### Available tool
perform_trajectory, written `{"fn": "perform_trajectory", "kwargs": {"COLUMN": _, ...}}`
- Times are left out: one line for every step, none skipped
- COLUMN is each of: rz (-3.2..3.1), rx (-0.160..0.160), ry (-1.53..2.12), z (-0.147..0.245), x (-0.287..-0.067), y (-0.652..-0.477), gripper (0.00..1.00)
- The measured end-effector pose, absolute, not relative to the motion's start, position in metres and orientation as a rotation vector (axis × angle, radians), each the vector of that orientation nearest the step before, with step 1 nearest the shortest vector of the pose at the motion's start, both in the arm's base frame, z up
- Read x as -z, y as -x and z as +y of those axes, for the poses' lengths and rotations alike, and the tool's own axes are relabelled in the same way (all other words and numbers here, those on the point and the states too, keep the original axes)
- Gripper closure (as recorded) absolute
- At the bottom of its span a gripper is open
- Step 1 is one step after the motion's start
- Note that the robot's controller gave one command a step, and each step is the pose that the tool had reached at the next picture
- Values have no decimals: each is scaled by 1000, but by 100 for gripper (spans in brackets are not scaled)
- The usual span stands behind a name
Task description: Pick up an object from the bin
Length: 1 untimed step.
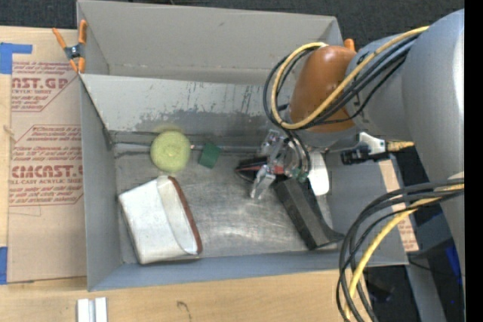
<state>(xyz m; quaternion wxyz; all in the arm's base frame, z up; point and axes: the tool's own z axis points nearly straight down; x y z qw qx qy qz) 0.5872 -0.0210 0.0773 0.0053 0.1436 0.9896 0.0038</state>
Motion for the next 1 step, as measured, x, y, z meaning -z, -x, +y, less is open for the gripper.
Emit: {"fn": "perform_trajectory", "kwargs": {"rz": 3109, "rx": -2, "ry": -442, "z": -18, "x": -107, "y": -583, "gripper": 100}}
